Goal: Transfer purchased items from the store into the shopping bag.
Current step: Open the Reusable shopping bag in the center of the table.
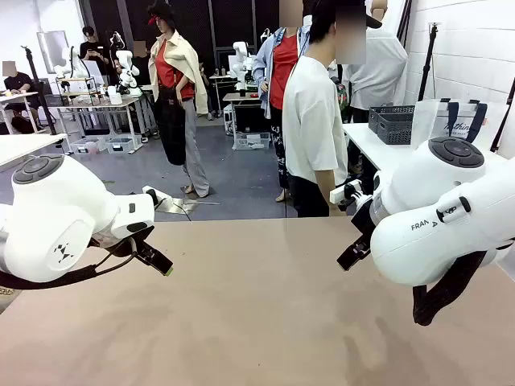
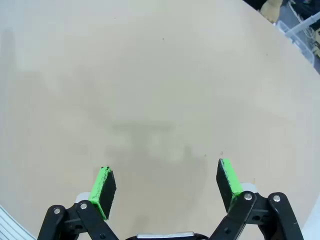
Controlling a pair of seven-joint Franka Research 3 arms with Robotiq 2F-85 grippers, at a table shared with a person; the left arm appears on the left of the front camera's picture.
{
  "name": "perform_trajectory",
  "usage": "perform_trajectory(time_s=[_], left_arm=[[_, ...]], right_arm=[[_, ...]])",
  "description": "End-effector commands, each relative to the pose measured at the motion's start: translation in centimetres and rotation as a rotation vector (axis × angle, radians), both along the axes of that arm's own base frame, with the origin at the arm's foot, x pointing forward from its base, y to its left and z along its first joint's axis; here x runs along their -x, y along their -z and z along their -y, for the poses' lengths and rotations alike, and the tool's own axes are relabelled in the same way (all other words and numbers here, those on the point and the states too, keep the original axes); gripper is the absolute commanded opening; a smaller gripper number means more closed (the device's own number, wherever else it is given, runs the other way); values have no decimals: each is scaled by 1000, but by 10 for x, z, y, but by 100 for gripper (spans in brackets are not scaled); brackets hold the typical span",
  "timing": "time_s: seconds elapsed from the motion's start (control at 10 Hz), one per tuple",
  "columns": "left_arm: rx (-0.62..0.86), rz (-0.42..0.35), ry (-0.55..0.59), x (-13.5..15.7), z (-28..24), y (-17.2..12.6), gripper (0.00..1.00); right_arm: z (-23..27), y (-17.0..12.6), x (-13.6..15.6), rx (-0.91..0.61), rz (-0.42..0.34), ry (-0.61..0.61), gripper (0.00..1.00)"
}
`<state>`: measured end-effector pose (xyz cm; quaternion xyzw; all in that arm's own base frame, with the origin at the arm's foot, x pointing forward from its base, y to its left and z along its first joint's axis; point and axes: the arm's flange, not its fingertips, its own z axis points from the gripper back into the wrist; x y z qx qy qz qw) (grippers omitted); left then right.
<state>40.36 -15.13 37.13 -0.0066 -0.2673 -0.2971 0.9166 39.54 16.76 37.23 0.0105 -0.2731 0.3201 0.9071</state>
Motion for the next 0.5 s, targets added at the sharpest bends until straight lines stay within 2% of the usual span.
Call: perform_trajectory(time_s=[0.0,0.4], left_arm=[[0,0,0,0,0,0,100],[0,0,0,0,0,0,100]], right_arm=[[0,-2,0,-3,7,-1,100],[0,-2,0,-3,7,-1,100]])
